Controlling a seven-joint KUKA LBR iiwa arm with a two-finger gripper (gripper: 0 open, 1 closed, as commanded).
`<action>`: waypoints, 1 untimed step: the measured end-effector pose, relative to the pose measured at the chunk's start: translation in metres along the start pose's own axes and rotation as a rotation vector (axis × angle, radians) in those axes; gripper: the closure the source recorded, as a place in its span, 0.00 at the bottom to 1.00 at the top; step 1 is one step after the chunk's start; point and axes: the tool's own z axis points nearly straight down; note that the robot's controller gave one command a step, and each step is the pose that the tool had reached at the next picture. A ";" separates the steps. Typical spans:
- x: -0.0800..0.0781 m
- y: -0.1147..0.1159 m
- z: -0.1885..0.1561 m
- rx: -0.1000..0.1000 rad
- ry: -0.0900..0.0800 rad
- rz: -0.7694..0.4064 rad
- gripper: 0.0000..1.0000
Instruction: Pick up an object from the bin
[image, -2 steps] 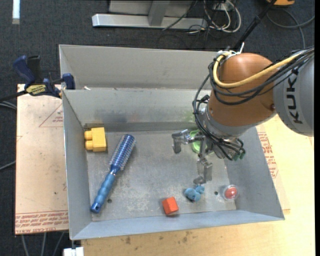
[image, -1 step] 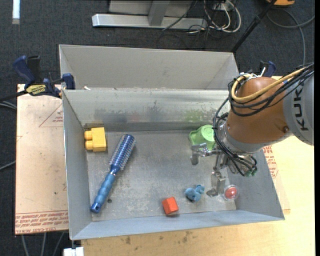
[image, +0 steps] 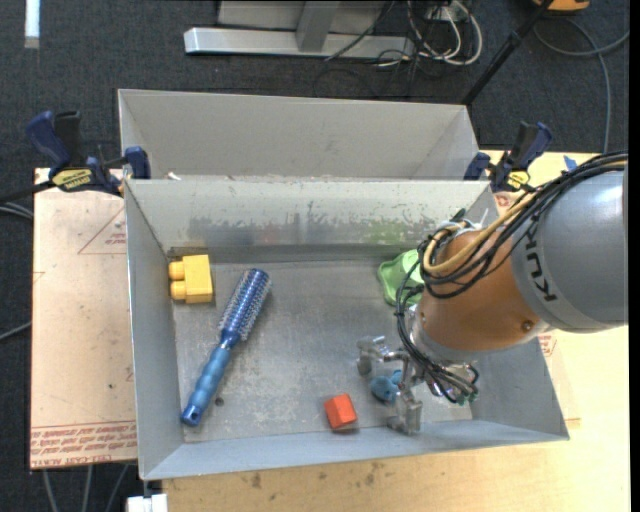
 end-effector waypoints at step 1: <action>0.007 -0.056 -0.002 0.002 0.004 0.158 0.00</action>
Offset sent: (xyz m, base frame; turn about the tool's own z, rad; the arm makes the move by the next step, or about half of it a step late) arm 0.0092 -0.0544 0.0017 0.1558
